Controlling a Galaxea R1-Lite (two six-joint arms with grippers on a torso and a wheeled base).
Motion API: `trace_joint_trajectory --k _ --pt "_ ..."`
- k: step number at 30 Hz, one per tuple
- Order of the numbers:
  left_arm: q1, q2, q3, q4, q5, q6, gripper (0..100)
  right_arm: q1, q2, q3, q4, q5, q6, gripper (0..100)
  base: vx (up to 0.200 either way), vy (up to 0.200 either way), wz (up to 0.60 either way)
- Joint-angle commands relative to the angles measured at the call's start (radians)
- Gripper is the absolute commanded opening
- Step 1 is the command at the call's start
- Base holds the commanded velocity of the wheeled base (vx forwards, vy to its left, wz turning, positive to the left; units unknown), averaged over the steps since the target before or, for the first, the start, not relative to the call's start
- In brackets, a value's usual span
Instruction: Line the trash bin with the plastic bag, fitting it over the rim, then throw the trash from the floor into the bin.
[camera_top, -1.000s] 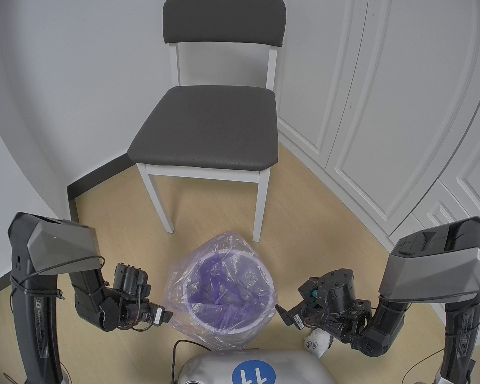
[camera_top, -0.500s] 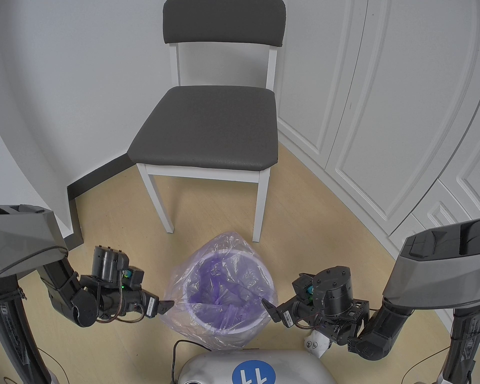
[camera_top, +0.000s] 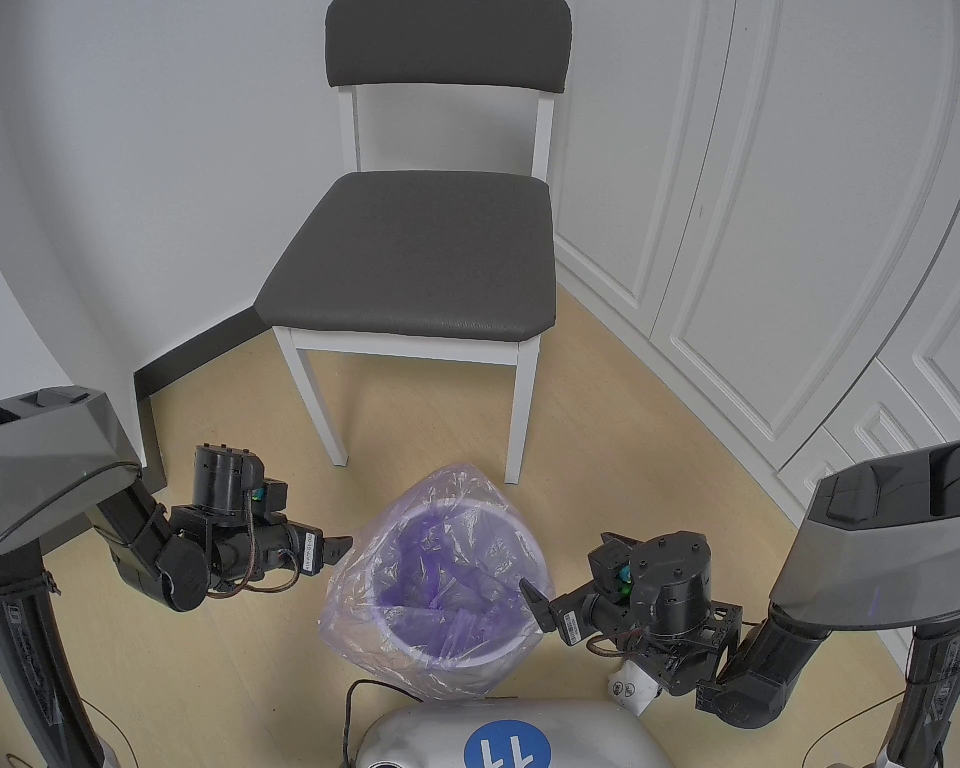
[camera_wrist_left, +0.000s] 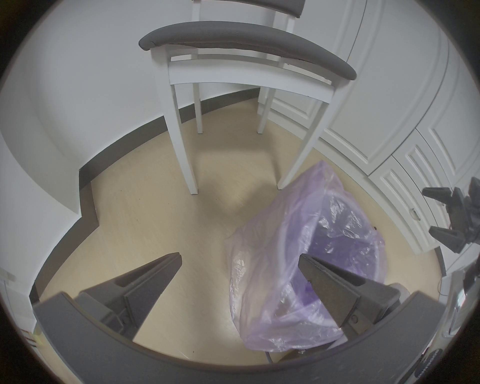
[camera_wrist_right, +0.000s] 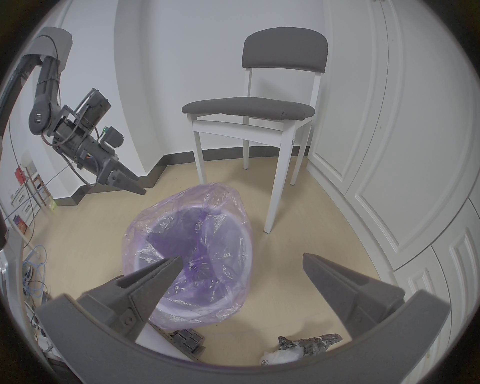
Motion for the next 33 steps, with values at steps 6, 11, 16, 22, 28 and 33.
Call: trace_joint_trajectory --k 6,11,16,22,28,33 --pt "-0.028 0.22 -0.199 0.0 0.004 -0.197 100 0.008 0.015 -0.012 -0.001 -0.004 0.0 100 0.0 0.0 0.0" --pt "-0.028 0.28 -0.252 0.0 0.009 -0.231 100 0.008 0.029 -0.018 -0.001 -0.004 0.0 100 0.0 0.0 0.0" --pt "-0.027 0.321 -0.327 0.06 0.011 -0.266 100 -0.002 0.047 -0.033 -0.001 -0.004 0.003 100 0.0 0.0 0.0" --pt "-0.025 0.347 -0.461 0.31 0.073 -0.297 100 -0.014 0.078 -0.056 -0.001 -0.004 0.004 100 0.0 0.0 0.0" --pt "-0.033 0.386 -0.588 0.512 0.142 -0.349 100 -0.017 0.09 -0.062 -0.001 -0.004 0.004 100 0.0 0.0 0.0" --pt "-0.037 0.405 -0.639 0.592 0.144 -0.366 100 -0.023 0.102 -0.071 -0.001 -0.002 0.004 100 0.0 0.0 0.0"
